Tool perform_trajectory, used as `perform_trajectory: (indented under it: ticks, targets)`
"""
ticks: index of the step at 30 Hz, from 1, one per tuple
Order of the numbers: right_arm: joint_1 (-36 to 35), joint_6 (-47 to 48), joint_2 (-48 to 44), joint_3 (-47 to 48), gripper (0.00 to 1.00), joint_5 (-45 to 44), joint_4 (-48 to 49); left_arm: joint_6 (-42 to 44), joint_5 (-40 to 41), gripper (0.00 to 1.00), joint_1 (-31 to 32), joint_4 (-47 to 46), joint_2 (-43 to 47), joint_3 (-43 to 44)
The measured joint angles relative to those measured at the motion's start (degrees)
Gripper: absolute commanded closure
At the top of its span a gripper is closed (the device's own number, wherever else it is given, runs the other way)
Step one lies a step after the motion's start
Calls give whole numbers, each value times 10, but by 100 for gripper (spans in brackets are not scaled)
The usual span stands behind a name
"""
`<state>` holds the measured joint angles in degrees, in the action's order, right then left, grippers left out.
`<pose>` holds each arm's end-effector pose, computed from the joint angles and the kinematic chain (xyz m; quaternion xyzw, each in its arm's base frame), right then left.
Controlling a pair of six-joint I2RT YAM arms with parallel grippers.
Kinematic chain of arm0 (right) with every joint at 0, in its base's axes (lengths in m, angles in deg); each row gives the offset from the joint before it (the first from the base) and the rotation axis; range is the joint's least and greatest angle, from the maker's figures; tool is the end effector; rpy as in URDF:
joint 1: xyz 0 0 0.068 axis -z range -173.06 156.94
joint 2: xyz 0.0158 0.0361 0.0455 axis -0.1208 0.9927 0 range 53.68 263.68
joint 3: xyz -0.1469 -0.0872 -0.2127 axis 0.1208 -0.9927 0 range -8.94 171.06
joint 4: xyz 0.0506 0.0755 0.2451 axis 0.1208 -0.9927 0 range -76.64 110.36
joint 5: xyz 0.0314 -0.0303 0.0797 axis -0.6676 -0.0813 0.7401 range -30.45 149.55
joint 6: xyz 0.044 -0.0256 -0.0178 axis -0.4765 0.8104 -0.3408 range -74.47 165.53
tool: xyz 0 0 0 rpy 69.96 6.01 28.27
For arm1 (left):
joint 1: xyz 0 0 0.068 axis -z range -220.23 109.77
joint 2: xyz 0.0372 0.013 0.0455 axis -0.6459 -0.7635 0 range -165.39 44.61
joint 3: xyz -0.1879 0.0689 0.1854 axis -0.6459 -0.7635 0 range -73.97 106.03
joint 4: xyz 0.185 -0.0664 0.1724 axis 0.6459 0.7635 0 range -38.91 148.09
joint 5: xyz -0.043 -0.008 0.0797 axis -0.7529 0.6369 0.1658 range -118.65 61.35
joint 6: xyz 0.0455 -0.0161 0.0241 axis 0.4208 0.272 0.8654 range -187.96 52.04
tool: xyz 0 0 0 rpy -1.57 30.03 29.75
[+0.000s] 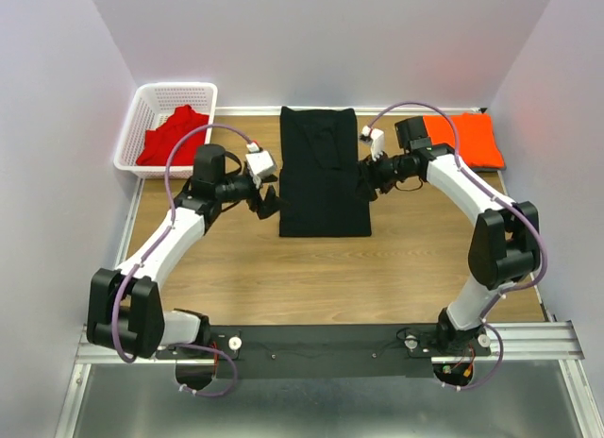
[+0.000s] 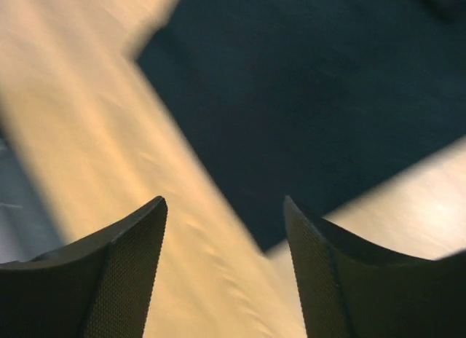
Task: Fold and stack the t-shirts
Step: Fold the folded rectangular tshirt in 1/3 of the way, then grab one side of the 2/3 rectangular tshirt with both arms
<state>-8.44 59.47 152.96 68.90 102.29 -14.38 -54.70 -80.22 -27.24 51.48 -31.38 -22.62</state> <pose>0.3487 0.1211 0.2572 -0.3280 0.8352 0.3520 0.2665 0.2772 -0.0925 0.2813 0.4000 0.6866 -0.3658 0.4845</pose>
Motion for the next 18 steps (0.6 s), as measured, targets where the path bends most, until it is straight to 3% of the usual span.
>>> perform_trajectory:
  ticks: [1,2,6,10,14,18]
  targets:
    - [0,26,-2,0,44,-25,-10,40,19,35,12,16,10,-3]
    - [-2,53,-3,-1,53,-45,-15,101,40,50,27,32,17,-8]
    - [-23,154,-5,-29,62,-133,-23,274,118,68,109,60,32,-67]
    - [-75,208,-13,-84,60,-184,-17,376,178,65,185,69,25,-128]
    - [-116,240,-20,-136,57,-214,-1,416,220,52,193,62,-25,-125]
    - [-120,254,-20,-172,55,-236,30,447,253,50,193,44,-73,-123]
